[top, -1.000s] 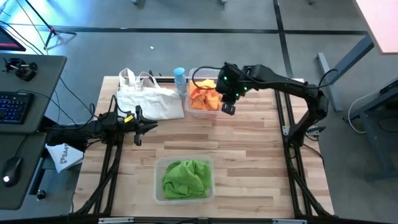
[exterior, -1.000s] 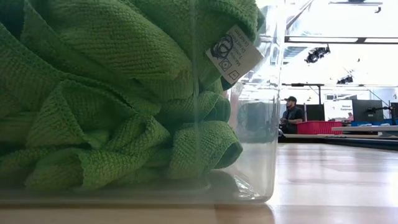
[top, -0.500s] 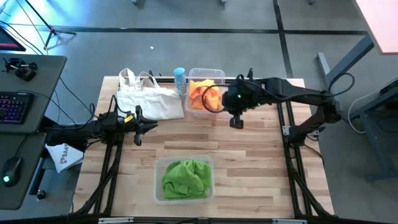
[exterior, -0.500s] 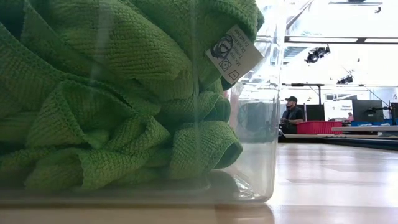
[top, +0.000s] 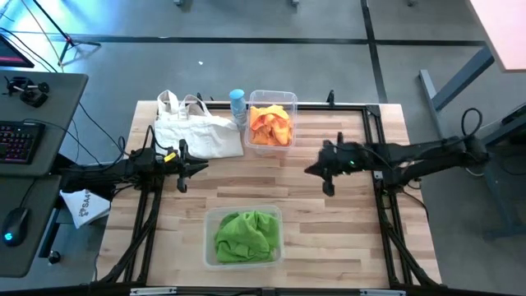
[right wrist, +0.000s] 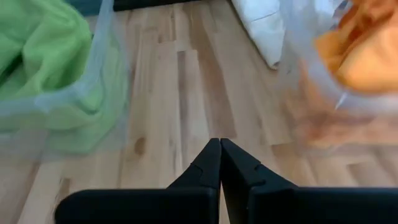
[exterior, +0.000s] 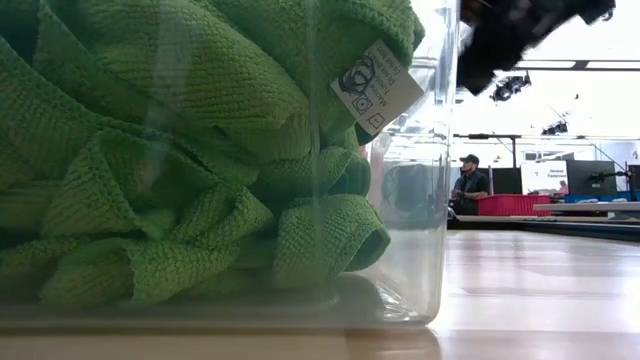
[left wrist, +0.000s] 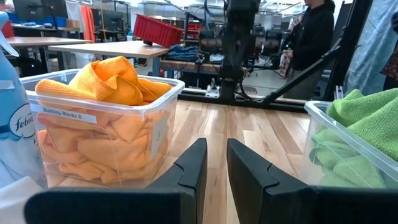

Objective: Sort microfiber towel by color & place in baskets
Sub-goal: Return to Home Position

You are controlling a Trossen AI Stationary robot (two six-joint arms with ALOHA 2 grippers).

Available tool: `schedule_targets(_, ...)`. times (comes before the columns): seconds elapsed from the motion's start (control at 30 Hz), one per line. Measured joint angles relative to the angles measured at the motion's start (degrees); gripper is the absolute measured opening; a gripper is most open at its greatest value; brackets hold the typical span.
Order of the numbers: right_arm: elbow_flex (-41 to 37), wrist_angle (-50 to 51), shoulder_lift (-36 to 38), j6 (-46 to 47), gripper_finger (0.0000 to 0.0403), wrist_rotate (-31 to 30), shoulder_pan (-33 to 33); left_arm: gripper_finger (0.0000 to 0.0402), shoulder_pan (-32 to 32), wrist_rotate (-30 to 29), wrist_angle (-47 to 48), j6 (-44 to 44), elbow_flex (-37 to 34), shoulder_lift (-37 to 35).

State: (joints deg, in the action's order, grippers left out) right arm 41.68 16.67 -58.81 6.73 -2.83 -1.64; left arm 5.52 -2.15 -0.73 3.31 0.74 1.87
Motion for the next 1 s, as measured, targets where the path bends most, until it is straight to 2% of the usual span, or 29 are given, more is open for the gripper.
schedule_targets(0.2, -16.7, -12.2, 10.4, 4.0, 0.0000, 0.2, -2.0, 0.0048, 0.0, 0.0, 0.0, 0.0, 0.0, 0.0)
schedule_targets(0.53, -34.5, -34.4, 25.6, 8.0, 0.0000, -1.2, -3.7, 0.0048, 0.0, 0.0, 0.0, 0.0, 0.0, 0.0)
schedule_targets(0.77, -38.5, -34.4, 35.5, 8.4, 0.0000, -0.4, -4.5, 0.0048, 0.0, 0.0, 0.0, 0.0, 0.0, 0.0)
schedule_targets(1.0, -38.5, -25.7, 45.2, 6.4, 0.0000, -0.7, -4.5, 0.0048, 0.0, 0.0, 0.0, 0.0, 0.0, 0.0)
